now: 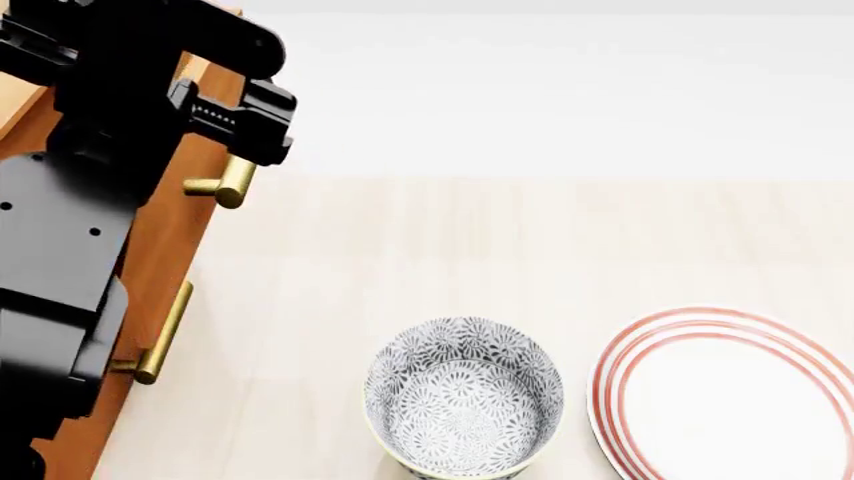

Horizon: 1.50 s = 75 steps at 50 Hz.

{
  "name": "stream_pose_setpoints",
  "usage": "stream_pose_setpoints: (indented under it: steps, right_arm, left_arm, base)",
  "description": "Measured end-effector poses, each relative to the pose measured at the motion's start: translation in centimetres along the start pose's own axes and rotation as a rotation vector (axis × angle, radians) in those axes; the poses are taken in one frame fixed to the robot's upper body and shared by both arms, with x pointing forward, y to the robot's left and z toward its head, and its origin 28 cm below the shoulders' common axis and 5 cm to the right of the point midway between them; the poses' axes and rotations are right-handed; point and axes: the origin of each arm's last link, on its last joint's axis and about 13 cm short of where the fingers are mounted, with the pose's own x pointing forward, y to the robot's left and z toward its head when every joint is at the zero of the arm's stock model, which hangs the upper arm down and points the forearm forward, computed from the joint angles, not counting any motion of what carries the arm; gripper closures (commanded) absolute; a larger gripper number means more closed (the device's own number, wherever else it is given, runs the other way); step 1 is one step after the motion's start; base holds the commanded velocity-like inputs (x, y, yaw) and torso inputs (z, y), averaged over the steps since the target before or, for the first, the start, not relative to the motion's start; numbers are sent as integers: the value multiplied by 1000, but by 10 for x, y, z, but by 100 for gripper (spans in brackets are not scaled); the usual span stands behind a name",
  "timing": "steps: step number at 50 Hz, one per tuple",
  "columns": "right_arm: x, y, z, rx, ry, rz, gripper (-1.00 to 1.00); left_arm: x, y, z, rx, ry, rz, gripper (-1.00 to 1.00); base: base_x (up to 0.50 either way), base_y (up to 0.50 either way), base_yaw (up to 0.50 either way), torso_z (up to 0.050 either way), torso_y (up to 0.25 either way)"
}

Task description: Open the top drawer of the cabinet.

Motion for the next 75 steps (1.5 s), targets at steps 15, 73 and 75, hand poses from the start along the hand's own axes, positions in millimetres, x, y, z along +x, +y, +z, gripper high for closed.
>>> stream_pose_setpoints:
  steps: [15, 73, 75]
  right_arm:
    - [0, 0, -1, -3, 3, 2, -100]
    - [0, 0, -1, -2, 8, -2, -100]
    - [0, 0, -1, -2, 8, -2, -100]
  left_arm:
    - [8, 2, -7, -60, 56, 33, -100]
    - [22, 24, 27, -518, 337, -8, -100]
    - [22, 25, 29, -547, 348, -4, -100]
  base:
    - [0, 0, 0, 0, 0]
    - [0, 0, 0, 0, 0]
    - [0, 0, 0, 0, 0]
